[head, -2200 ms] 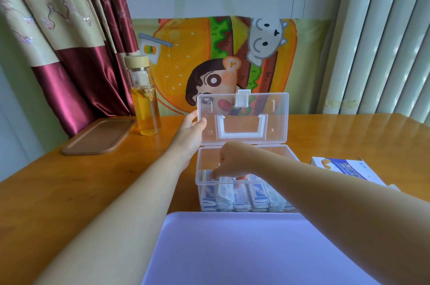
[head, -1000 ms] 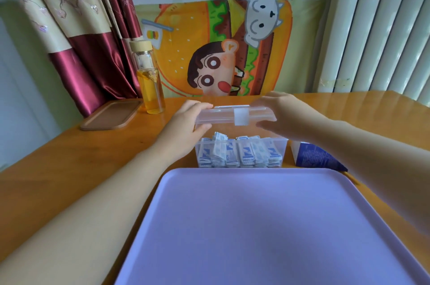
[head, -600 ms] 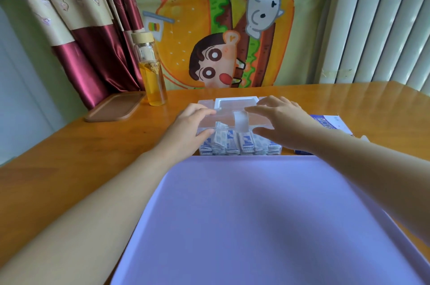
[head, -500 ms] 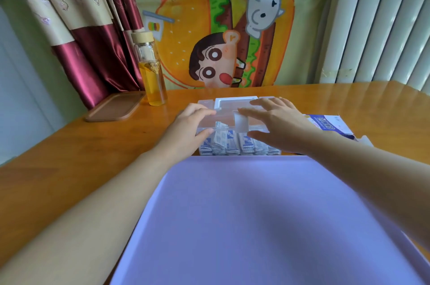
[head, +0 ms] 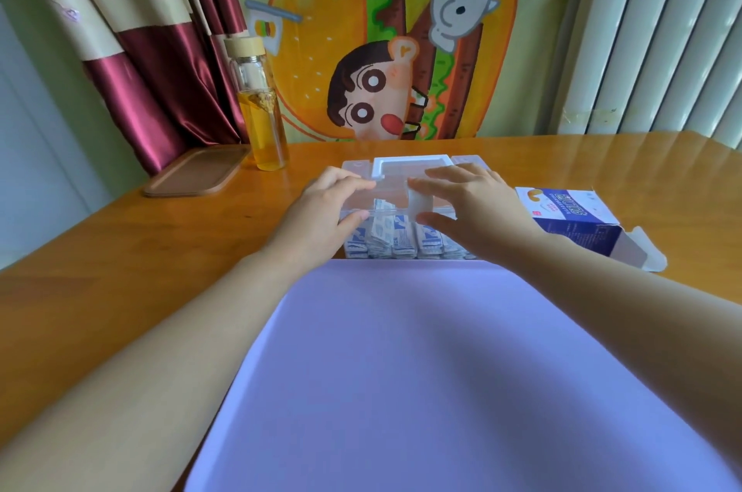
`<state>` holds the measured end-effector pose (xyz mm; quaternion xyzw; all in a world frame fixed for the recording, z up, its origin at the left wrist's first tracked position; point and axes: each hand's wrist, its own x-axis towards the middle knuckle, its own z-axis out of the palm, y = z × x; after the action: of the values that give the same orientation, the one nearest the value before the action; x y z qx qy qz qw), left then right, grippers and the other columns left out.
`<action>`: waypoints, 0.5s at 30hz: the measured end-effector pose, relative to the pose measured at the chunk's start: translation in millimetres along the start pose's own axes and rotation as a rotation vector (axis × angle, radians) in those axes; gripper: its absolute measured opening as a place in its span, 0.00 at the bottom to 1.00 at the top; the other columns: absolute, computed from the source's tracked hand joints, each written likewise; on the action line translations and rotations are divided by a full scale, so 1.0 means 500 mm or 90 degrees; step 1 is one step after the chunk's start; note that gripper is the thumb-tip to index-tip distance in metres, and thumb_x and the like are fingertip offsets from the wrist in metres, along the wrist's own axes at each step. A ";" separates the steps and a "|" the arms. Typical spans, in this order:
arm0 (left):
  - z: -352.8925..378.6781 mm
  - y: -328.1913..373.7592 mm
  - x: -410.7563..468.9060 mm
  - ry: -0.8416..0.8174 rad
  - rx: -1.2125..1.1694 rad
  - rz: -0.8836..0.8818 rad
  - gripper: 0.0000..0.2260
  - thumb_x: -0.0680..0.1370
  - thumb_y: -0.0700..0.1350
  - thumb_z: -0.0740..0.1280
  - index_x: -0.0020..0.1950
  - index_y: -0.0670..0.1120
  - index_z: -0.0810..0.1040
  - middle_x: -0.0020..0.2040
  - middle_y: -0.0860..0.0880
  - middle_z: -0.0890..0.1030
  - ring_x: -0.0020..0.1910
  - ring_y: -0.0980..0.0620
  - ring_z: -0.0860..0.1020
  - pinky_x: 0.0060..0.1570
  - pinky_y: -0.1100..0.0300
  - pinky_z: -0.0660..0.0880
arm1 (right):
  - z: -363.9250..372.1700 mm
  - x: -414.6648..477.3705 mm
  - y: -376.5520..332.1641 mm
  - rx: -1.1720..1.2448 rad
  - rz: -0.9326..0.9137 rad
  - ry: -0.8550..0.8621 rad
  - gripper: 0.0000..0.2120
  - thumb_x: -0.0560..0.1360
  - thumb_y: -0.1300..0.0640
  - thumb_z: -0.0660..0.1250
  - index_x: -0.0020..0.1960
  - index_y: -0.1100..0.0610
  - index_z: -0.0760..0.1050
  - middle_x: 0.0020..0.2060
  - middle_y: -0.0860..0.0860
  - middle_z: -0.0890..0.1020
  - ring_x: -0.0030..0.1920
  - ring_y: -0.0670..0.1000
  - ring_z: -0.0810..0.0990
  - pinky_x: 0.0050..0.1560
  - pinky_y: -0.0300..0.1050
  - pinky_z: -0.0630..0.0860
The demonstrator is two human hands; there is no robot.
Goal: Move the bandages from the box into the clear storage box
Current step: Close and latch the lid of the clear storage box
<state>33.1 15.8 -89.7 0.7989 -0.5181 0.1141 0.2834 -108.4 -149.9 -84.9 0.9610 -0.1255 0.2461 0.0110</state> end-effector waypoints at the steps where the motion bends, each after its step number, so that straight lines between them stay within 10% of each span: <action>1: -0.001 0.000 0.000 0.000 -0.001 0.000 0.17 0.79 0.45 0.65 0.68 0.51 0.72 0.63 0.54 0.70 0.64 0.56 0.68 0.59 0.68 0.62 | 0.001 0.000 -0.001 0.001 0.002 0.004 0.23 0.75 0.45 0.65 0.70 0.44 0.68 0.68 0.49 0.72 0.68 0.55 0.66 0.65 0.51 0.62; 11: -0.006 0.014 -0.001 -0.013 0.013 -0.024 0.17 0.79 0.45 0.64 0.68 0.51 0.71 0.65 0.54 0.69 0.63 0.55 0.70 0.56 0.67 0.64 | -0.007 -0.012 0.001 0.023 0.018 0.004 0.24 0.78 0.44 0.60 0.73 0.46 0.63 0.70 0.49 0.69 0.71 0.53 0.64 0.70 0.49 0.56; 15: -0.009 0.025 -0.001 -0.013 0.024 -0.032 0.16 0.79 0.45 0.63 0.68 0.51 0.71 0.65 0.53 0.68 0.60 0.53 0.72 0.53 0.64 0.67 | -0.022 -0.044 0.058 0.067 0.252 0.145 0.23 0.77 0.46 0.60 0.70 0.50 0.66 0.66 0.52 0.73 0.68 0.56 0.67 0.70 0.54 0.57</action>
<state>22.3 14.9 -82.3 0.8180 -0.4983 0.1087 0.2659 -139.4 -171.8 -86.6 0.8828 -0.2965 0.3568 -0.0734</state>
